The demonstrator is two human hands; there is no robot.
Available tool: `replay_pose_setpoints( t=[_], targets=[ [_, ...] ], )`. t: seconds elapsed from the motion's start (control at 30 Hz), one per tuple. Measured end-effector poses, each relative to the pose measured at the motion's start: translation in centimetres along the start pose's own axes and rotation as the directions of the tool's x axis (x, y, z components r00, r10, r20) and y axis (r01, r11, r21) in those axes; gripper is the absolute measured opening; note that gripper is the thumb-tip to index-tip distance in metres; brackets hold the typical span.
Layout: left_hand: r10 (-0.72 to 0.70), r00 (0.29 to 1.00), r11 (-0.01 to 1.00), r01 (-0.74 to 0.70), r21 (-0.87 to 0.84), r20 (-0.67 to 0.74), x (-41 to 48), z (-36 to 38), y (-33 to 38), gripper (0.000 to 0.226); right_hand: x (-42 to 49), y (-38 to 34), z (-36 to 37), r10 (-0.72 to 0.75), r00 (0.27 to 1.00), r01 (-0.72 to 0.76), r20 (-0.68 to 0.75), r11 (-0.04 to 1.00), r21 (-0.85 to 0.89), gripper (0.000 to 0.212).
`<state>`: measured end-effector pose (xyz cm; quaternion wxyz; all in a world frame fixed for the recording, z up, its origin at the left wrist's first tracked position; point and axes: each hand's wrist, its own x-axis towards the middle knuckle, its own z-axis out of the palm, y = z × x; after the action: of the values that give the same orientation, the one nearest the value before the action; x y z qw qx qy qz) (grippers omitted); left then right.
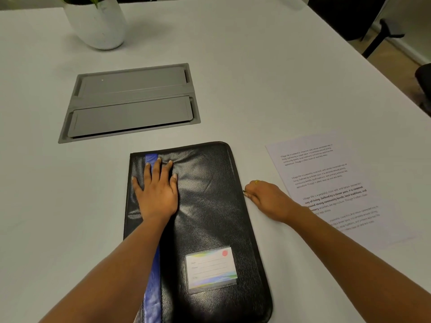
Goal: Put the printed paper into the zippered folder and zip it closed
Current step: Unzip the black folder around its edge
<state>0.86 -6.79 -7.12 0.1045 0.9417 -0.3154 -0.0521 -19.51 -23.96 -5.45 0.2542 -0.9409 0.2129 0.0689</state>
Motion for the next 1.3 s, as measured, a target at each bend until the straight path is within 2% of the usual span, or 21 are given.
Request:
replay_pose_setpoints(
  t=[0.1, 0.2, 0.33, 0.47, 0.63, 0.73, 0.83, 1.3],
  targets=[
    [0.005, 1.0, 1.0, -0.005, 0.011, 0.015, 0.0, -0.2, 0.1, 0.047, -0.1, -0.6, 0.0, 0.016, 1.0, -0.017, -0.018, 0.999, -0.05, 0.024],
    [0.008, 1.0, 1.0, -0.008, 0.029, 0.027, -0.1, -0.4, 0.4, 0.047, -0.1, -0.8, 0.3, 0.066, 0.996, -0.067, -0.066, 0.998, -0.014, 0.026],
    [-0.018, 0.999, 1.0, 0.017, 0.018, 0.046, -0.3, -0.5, 0.9, 0.048, -0.5, -1.0, 1.2, 0.152, 0.965, -0.128, -0.212, 0.984, 0.123, 0.03],
    [-0.027, 0.999, 1.0, 0.027, -0.011, 0.034, -1.0, -0.5, 2.2, 0.051, -0.7, -1.6, 1.7, 0.226, 0.911, -0.133, -0.345, 0.952, 0.274, 0.022],
    [0.09, 0.995, 0.995, -0.088, -0.037, 0.052, -3.4, 0.5, 4.5, 0.055, -0.6, -2.4, 2.1, 0.35, 0.858, -0.177, -0.376, 0.888, 0.424, 0.02],
    [0.133, 0.988, 0.991, -0.133, -0.007, 0.074, -4.1, 1.2, 5.1, 0.07, -0.5, -2.7, 2.2, 0.403, 0.836, -0.205, -0.372, 0.859, 0.47, 0.019],
    [0.146, 0.986, 0.989, -0.148, 0.025, 0.082, -4.1, 1.5, 5.1, 0.082, -0.3, -2.9, 2.3, 0.441, 0.814, -0.244, -0.378, 0.85, 0.467, 0.019],
    [0.154, 0.982, 0.986, -0.161, 0.052, 0.11, -4.2, 1.7, 5.1, 0.08, 0.6, -3.1, 3.1, 0.481, 0.746, -0.345, -0.461, 0.871, 0.351, 0.019]
  ],
)
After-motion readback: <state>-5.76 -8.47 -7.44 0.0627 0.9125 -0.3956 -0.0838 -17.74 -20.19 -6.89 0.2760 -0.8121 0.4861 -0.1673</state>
